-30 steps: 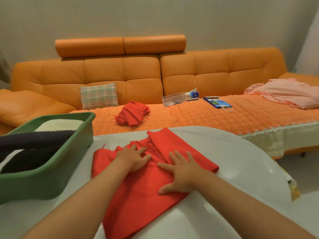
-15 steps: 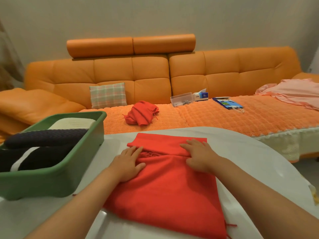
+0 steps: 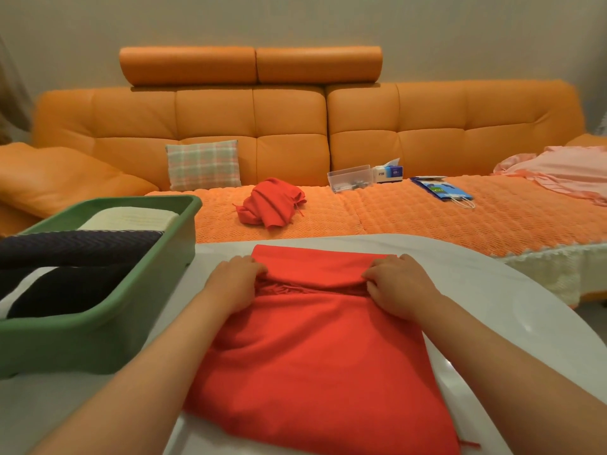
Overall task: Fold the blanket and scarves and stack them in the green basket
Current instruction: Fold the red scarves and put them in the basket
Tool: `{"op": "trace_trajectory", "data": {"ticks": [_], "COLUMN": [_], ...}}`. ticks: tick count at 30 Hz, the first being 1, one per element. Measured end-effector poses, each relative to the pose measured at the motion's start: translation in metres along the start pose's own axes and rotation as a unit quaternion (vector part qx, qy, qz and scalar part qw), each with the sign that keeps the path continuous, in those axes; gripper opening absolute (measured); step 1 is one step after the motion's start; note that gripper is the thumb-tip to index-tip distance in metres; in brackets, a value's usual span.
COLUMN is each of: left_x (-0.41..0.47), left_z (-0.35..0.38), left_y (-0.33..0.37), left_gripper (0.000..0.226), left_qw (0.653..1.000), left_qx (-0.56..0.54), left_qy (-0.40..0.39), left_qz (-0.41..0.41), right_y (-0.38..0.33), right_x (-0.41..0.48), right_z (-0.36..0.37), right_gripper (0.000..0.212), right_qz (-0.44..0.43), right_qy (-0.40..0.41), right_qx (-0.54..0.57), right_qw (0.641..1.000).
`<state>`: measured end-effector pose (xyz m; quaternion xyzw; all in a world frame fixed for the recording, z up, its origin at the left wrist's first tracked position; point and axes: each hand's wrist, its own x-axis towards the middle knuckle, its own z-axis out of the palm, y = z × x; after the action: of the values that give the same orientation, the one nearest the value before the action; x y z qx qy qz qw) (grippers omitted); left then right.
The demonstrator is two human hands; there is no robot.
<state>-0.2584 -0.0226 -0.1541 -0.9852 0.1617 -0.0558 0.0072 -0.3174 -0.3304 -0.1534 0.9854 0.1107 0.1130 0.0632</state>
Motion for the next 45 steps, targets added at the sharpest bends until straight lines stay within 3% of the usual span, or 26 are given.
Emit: {"op": "trace_trajectory", "data": {"ticks": [2,6,10,14,15,17,19,20,23,26,29,32,37,39,42,45], "left_x": [0.008,0.015,0.016,0.005,0.002,-0.004,-0.011,-0.014,-0.027,-0.051,-0.08,-0.108,-0.144,-0.155,-0.168,-0.173], "left_z": [0.007,0.003,-0.001,-0.006,-0.008,-0.009,-0.004,0.001,0.008,-0.001,-0.007,0.001,0.019,0.019,0.017,0.01], "left_y": [-0.008,-0.013,-0.016,-0.019,-0.019,-0.019,-0.021,-0.022,-0.027,-0.027,-0.015,0.004,0.003,0.004,0.009,0.007], "left_gripper": [0.037,0.028,0.034,0.034,0.032,0.031,0.034,0.038,0.047,0.034,0.024,0.013,0.053,0.063,0.076,0.062], "left_qw": [1.0,0.988,0.982,0.967,0.965,0.979,0.989,0.99,0.983,0.973,0.977,0.97,0.977,0.98,0.982,0.978], "left_qx": [-0.013,-0.1,-0.115,-0.107,-0.111,-0.102,-0.1,-0.107,-0.162,-0.179,-0.143,-0.131,-0.112,-0.1,-0.091,-0.094], "left_qy": [0.012,0.118,0.141,0.214,0.215,0.134,0.003,-0.023,0.072,0.143,0.124,0.115,0.084,0.038,-0.008,0.046], "left_qz": [0.009,0.018,0.045,0.084,0.098,0.117,0.108,0.093,0.052,0.041,0.101,0.169,0.163,0.166,0.163,0.178], "right_y": [0.003,0.015,0.02,0.024,0.025,0.026,0.025,0.023,0.015,-0.007,-0.048,-0.088,-0.098,-0.101,-0.12,-0.152], "right_x": [-0.001,0.004,0.005,-0.004,-0.006,-0.012,-0.017,-0.02,-0.021,-0.022,-0.031,-0.047,-0.051,-0.045,-0.036,-0.026], "right_z": [0.001,-0.003,-0.008,-0.005,-0.007,-0.011,-0.011,-0.012,-0.013,-0.02,-0.02,-0.01,0.002,-0.001,-0.015,-0.017], "right_gripper": [0.031,0.028,0.025,0.022,0.023,0.026,0.03,0.031,0.039,0.047,0.052,0.055,0.063,0.063,0.069,0.072], "right_qz": [0.013,0.029,0.051,0.036,0.026,0.014,0.008,0.016,0.026,0.006,-0.053,-0.06,0.011,0.022,-0.016,-0.101], "right_qy": [0.013,0.085,0.119,0.152,0.153,0.109,0.001,-0.045,-0.035,0.03,0.051,-0.056,-0.173,-0.161,-0.067,-0.042], "right_qx": [-0.027,-0.04,0.034,0.071,0.073,0.068,0.061,0.065,0.07,0.061,0.089,0.144,0.119,0.07,-0.022,0.081], "right_qw": [0.999,0.995,0.991,0.985,0.985,0.992,0.998,0.997,0.997,0.998,0.993,0.986,0.978,0.984,0.997,0.991]}}
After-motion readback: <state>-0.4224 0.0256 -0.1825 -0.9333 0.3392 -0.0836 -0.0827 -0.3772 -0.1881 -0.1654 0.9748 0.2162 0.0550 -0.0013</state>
